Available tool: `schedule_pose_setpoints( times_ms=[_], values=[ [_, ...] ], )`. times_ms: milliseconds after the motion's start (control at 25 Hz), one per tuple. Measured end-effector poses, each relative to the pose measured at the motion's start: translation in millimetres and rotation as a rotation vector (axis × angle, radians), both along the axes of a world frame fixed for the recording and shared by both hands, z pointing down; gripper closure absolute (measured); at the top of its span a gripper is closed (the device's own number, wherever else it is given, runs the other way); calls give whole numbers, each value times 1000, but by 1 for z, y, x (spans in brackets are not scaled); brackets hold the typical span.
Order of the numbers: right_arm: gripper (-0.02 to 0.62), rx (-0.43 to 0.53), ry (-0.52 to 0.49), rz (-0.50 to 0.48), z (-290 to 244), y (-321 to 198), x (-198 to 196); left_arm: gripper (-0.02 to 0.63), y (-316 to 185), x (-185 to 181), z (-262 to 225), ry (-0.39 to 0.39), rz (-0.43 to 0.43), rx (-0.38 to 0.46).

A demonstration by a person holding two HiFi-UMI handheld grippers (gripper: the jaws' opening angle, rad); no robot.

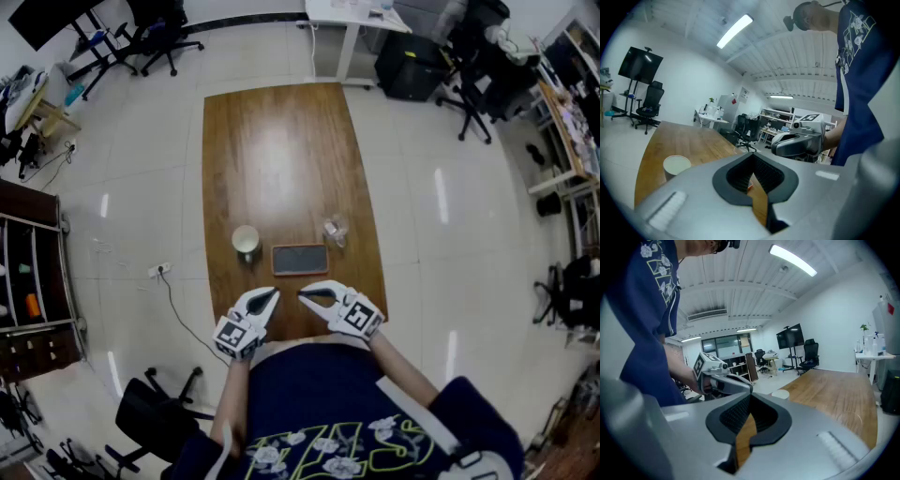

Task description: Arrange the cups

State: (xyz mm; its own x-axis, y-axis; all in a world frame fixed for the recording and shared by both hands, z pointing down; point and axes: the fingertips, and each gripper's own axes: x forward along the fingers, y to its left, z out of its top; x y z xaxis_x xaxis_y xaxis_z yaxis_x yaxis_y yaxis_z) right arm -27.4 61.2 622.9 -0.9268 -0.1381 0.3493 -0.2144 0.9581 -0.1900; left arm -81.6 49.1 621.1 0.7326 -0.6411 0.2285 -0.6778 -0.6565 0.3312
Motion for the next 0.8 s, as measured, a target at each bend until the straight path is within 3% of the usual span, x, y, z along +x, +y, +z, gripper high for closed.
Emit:
schedule_pose_setpoints(
  times_ms=[200,360,520,800],
  values=[
    [600,22,-10,28,-9,-3,-8,604,3,16,-16,-27,27,21],
    [600,-79,-45,100,-3,-17,3,604,2,8,-8,-51,-2,1],
    [600,-122,-92,151,-2,-23,15,603,2,7,-11,-42,-18,0],
    [600,-164,-60,141,6,-17,15,603,4,7,-6,-51,-19,-7]
  ],
)
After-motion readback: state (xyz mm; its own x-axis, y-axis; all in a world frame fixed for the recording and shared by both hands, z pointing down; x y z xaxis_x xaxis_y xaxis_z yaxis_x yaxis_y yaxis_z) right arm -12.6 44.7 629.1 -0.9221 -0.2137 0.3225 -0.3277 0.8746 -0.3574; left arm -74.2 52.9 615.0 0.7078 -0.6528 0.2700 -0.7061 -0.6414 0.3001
